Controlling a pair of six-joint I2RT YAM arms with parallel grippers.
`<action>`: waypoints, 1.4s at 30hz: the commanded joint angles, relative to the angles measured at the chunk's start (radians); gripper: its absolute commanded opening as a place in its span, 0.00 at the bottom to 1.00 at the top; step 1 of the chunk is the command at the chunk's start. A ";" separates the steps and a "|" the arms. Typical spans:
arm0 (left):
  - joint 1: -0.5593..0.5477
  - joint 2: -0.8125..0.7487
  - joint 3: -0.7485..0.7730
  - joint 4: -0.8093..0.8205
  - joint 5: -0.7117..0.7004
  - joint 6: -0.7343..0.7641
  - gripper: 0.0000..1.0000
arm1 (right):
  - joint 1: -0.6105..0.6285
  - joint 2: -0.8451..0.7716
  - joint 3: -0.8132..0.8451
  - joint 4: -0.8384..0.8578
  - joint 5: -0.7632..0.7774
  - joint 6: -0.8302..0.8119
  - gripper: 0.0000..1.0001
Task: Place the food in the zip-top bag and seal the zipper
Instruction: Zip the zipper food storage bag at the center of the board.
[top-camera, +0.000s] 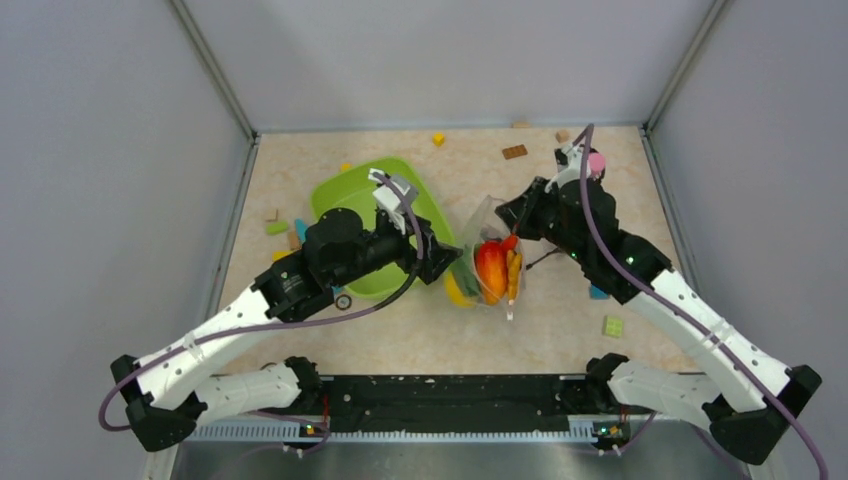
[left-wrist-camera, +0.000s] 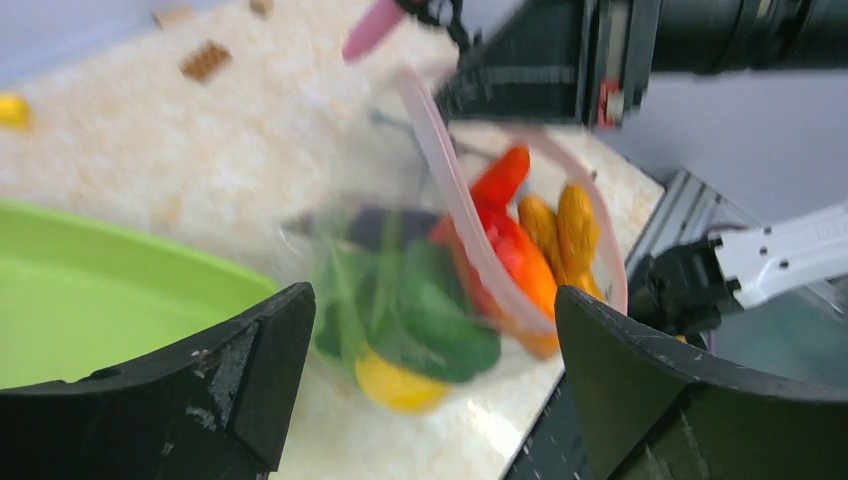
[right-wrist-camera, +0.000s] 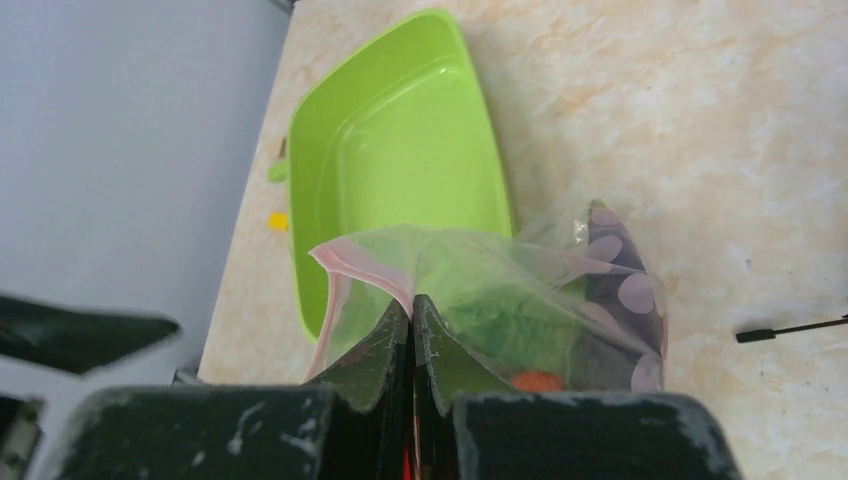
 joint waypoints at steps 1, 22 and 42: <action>-0.007 -0.022 -0.119 0.077 0.088 -0.145 0.94 | 0.007 0.072 0.082 0.117 0.172 0.057 0.00; -0.336 0.279 0.045 -0.009 -0.479 -0.185 0.78 | 0.009 0.209 0.156 0.176 0.337 0.101 0.00; -0.336 0.355 0.154 -0.059 -0.591 -0.101 0.00 | 0.008 0.154 0.147 0.067 0.376 -0.043 0.00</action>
